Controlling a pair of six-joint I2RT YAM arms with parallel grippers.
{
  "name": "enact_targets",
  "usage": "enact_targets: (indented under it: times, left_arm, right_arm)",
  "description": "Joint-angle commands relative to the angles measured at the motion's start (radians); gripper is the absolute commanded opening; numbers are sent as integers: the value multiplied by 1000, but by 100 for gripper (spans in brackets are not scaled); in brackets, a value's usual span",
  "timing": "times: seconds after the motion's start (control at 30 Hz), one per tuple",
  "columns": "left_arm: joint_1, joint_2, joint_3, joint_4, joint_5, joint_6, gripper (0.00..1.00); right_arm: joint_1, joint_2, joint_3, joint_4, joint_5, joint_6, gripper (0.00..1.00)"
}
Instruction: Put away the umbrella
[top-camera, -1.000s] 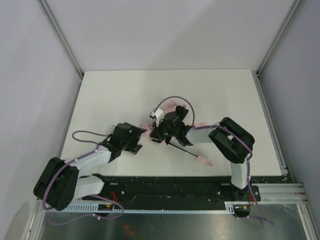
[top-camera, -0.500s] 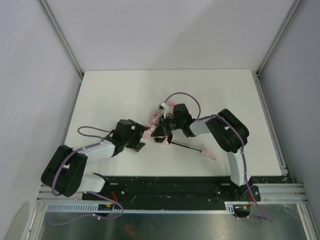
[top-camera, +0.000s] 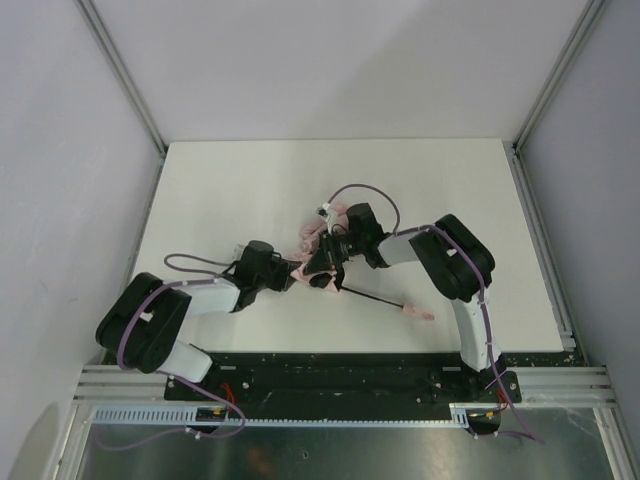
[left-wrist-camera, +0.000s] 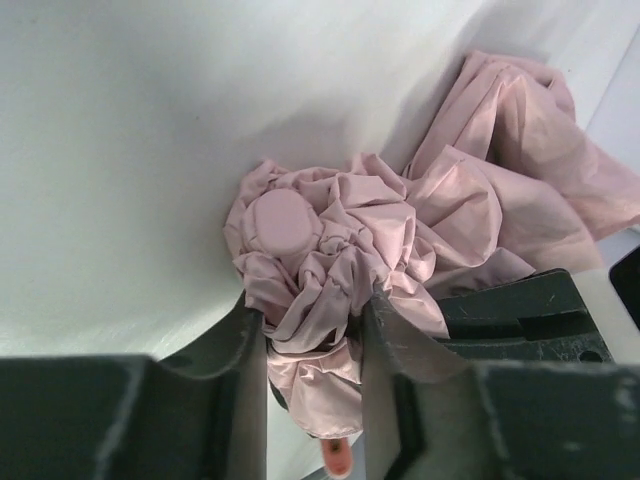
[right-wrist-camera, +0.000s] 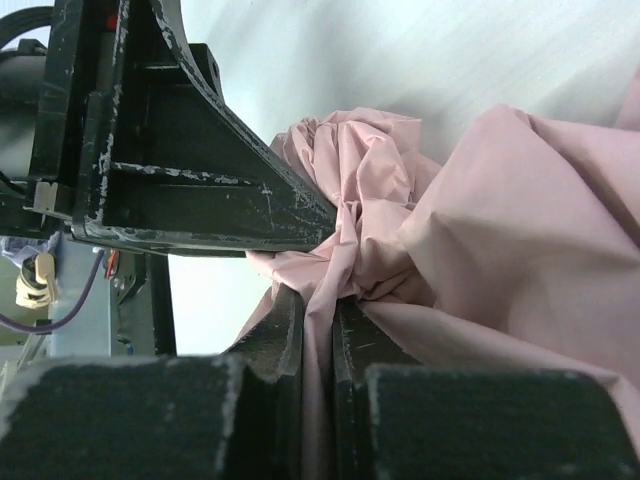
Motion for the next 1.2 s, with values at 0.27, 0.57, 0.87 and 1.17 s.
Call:
enact_targets:
  times: [0.27,0.57,0.87,1.17]
  left_arm:
    - [-16,20,-77,-52,-102,82,17]
    - [-16,5,-71,-53,-80,81,16]
    - [-16,-5,-57,-79,-43,46,15]
    - [-12,-26,-54,-106,-3,18,16]
  right_arm:
    - [38,-56,66,-520,129,-131,47]
    - [71,-314,130,-759,458,-336,88]
    - [255,-411,-14,-527,849,-565,92]
    - [396,-254,-113,-243,1185,-618,86]
